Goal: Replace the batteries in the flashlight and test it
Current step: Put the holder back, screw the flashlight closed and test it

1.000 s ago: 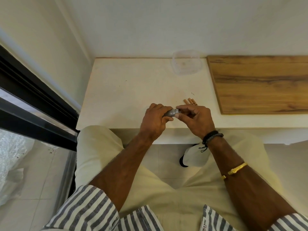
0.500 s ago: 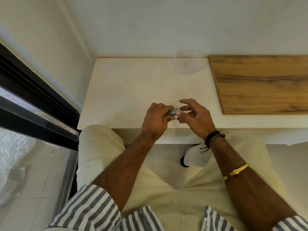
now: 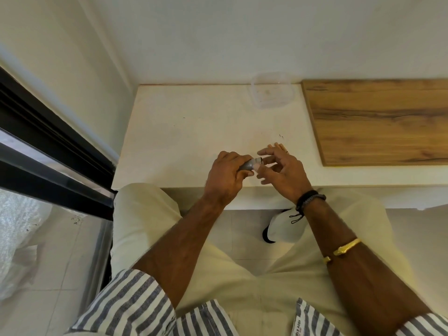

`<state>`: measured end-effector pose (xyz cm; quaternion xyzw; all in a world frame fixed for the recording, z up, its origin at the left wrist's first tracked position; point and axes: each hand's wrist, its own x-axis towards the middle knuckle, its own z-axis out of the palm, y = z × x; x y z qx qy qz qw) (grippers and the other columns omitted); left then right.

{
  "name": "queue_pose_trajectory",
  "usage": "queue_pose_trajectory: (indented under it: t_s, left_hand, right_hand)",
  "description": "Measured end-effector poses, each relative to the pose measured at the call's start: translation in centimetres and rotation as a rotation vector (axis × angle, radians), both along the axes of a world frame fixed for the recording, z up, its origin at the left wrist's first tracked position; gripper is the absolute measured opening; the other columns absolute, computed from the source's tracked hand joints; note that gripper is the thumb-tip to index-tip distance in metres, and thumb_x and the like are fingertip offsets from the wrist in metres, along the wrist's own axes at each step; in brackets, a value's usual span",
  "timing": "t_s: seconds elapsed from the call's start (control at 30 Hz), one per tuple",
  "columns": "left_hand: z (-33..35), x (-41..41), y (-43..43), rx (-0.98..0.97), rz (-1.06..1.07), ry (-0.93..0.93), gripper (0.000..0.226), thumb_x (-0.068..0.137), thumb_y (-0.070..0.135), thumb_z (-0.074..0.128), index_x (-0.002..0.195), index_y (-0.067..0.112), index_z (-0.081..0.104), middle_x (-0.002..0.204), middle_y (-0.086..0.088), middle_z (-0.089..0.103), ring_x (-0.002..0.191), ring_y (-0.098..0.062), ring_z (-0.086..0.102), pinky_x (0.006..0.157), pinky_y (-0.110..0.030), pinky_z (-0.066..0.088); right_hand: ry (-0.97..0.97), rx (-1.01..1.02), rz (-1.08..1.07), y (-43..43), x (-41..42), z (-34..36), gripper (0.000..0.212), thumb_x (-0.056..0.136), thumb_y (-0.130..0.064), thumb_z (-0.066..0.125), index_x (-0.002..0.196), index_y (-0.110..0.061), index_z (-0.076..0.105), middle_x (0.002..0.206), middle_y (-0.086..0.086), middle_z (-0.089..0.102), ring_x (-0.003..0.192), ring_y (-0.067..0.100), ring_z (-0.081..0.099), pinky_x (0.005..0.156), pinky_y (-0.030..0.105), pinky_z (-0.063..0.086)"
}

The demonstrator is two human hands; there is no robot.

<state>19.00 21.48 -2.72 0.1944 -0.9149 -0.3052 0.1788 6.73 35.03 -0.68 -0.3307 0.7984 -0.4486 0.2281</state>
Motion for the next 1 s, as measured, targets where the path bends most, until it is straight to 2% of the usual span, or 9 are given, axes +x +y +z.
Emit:
queue_pose_trajectory:
  t_s: [0.1,0.23,0.37,0.47,0.57,0.63,0.73,0.87,1.0]
  left_hand:
    - [-0.07,0.22,-0.18,0.006,0.007,-0.023,0.032,0.093,0.028,0.064,0.122,0.015,0.066,0.103,-0.004,0.068,0.096,-0.018,0.048,0.081,-0.033,0.044]
    - [0.05,0.19,0.14,-0.004,-0.028,-0.008,0.031,0.093,0.029,0.065,0.121,0.015,0.066,0.102,-0.004,0.069,0.095,-0.020,0.050,0.080,-0.035,0.045]
    - [0.01,0.03,0.41,-0.027,-0.058,-0.024,0.035,0.093,0.029,0.065,0.124,0.012,0.065,0.108,-0.008,0.070,0.099,-0.024,0.053,0.084,-0.037,0.045]
    - [0.05,-0.01,0.36,0.000,-0.031,-0.010,0.034,0.094,0.029,0.064,0.123,0.013,0.065,0.105,-0.006,0.069,0.097,-0.022,0.051,0.081,-0.035,0.044]
    - [0.09,-0.04,0.11,0.010,-0.001,-0.023,0.033,0.094,0.029,0.063,0.124,0.015,0.065,0.103,-0.004,0.069,0.097,-0.020,0.049,0.080,-0.032,0.043]
    - [0.00,0.02,-0.01,0.007,0.004,-0.024,0.034,0.094,0.030,0.063,0.124,0.016,0.065,0.103,-0.004,0.069,0.096,-0.020,0.049,0.079,-0.032,0.043]
    - [-0.04,-0.01,0.14,-0.002,-0.014,-0.011,0.032,0.093,0.030,0.065,0.122,0.016,0.066,0.101,-0.003,0.070,0.094,-0.019,0.050,0.078,-0.034,0.045]
    - [0.00,-0.19,0.41,-0.020,-0.030,-0.007,0.034,0.092,0.030,0.066,0.122,0.014,0.065,0.102,-0.005,0.070,0.095,-0.021,0.051,0.078,-0.034,0.044]
    - [0.10,-0.06,0.35,-0.009,-0.020,0.003,0.033,0.093,0.029,0.064,0.123,0.014,0.066,0.101,-0.005,0.069,0.095,-0.020,0.050,0.076,-0.029,0.041]
  right_hand:
    - [0.041,-0.028,0.047,0.07,-0.03,-0.21,0.031,0.090,-0.018,0.075,0.120,-0.016,0.067,0.100,0.005,0.075,0.074,0.011,0.075,0.066,0.027,0.064]
    - [0.072,0.059,-0.037,0.11,0.22,0.22,0.030,0.096,-0.042,0.064,0.098,-0.013,0.069,0.071,-0.001,0.072,0.056,0.003,0.069,0.055,0.023,0.060]
    - [0.158,0.203,-0.106,-0.10,0.63,0.20,0.054,0.099,-0.059,0.046,0.067,-0.020,0.064,0.053,-0.008,0.060,0.050,0.021,0.063,0.059,0.038,0.060]
    - [0.038,0.115,-0.092,0.05,0.50,0.08,0.043,0.093,-0.062,0.054,0.093,-0.021,0.069,0.069,-0.008,0.069,0.052,0.010,0.068,0.054,0.027,0.060]
    - [-0.014,-0.017,0.025,0.27,-0.13,-0.08,0.031,0.089,-0.029,0.076,0.118,-0.025,0.065,0.096,-0.002,0.074,0.072,0.010,0.074,0.059,0.026,0.062]
    - [0.026,-0.027,0.035,0.20,-0.18,-0.28,0.029,0.089,-0.020,0.076,0.117,-0.021,0.067,0.094,0.001,0.075,0.073,0.011,0.074,0.063,0.031,0.064]
    - [0.017,0.012,-0.027,0.20,0.01,-0.04,0.025,0.093,-0.039,0.069,0.101,-0.016,0.070,0.076,-0.002,0.074,0.060,0.008,0.072,0.061,0.030,0.064]
    - [0.144,0.169,-0.122,0.10,0.25,0.10,0.058,0.095,-0.065,0.049,0.071,-0.016,0.067,0.053,-0.002,0.065,0.048,0.019,0.066,0.056,0.034,0.061]
    - [-0.001,0.038,-0.047,0.18,0.01,-0.08,0.031,0.092,-0.052,0.064,0.106,-0.024,0.067,0.088,-0.003,0.074,0.065,0.008,0.073,0.057,0.024,0.061]
